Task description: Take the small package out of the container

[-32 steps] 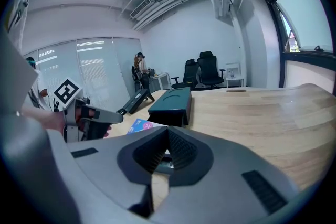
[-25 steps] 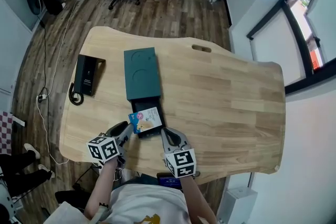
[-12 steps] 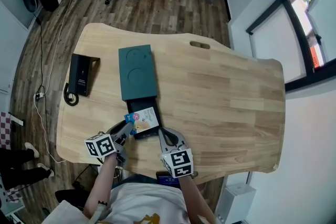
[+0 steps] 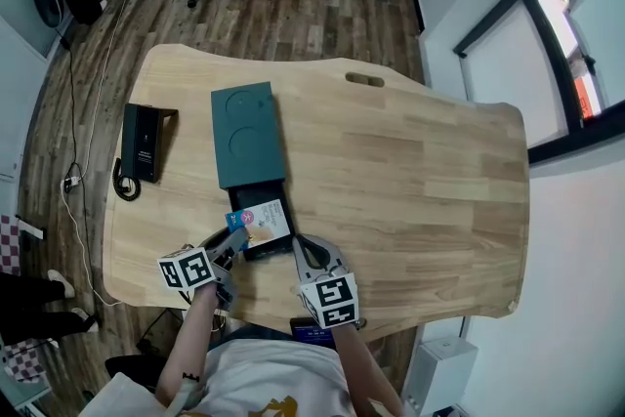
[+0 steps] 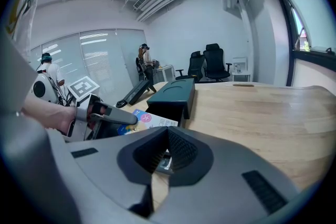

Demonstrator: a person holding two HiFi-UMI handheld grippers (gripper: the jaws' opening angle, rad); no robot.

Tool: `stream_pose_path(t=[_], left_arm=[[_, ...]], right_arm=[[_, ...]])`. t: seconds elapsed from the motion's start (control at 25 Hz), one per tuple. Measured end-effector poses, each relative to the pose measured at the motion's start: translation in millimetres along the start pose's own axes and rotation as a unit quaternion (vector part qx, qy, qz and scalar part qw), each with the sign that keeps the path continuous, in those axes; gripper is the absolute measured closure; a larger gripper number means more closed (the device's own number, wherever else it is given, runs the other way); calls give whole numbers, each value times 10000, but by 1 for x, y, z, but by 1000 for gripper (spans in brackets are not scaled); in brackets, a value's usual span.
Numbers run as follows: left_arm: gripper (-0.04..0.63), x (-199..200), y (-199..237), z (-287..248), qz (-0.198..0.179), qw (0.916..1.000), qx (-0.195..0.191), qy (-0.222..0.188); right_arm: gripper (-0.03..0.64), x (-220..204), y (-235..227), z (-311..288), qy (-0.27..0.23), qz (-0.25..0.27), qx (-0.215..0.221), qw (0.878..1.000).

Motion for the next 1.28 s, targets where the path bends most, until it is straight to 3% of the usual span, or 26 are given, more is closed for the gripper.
stream_pose_path(t=[0.24,0.6,0.76,1.28], left_arm=[[474,3,-3,5,251,9994,-139,-192],[485,-4,-5,37,307,9984,-254,-412],[497,3,-10,41,532,9955,-388,-679],[497,18,-29,52,750,9875,-831,-1110]], right_arm=[[614,3,-3,0,-44,-79,-52,9999],[614,0,14,14,-173,84,-67,9998],[614,10,16,15,-256,133,13,9996],[614,26,24,40,-543,-15,-106,9985]])
Point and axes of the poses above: the fingertips, and each gripper's own axes: z backward along the fingers, y to its left, x out of its top, the point moved 7 cm from there along z, backward along the fingers, and after that the axes turned 11 degrees about -x, right-handed, at the moved point
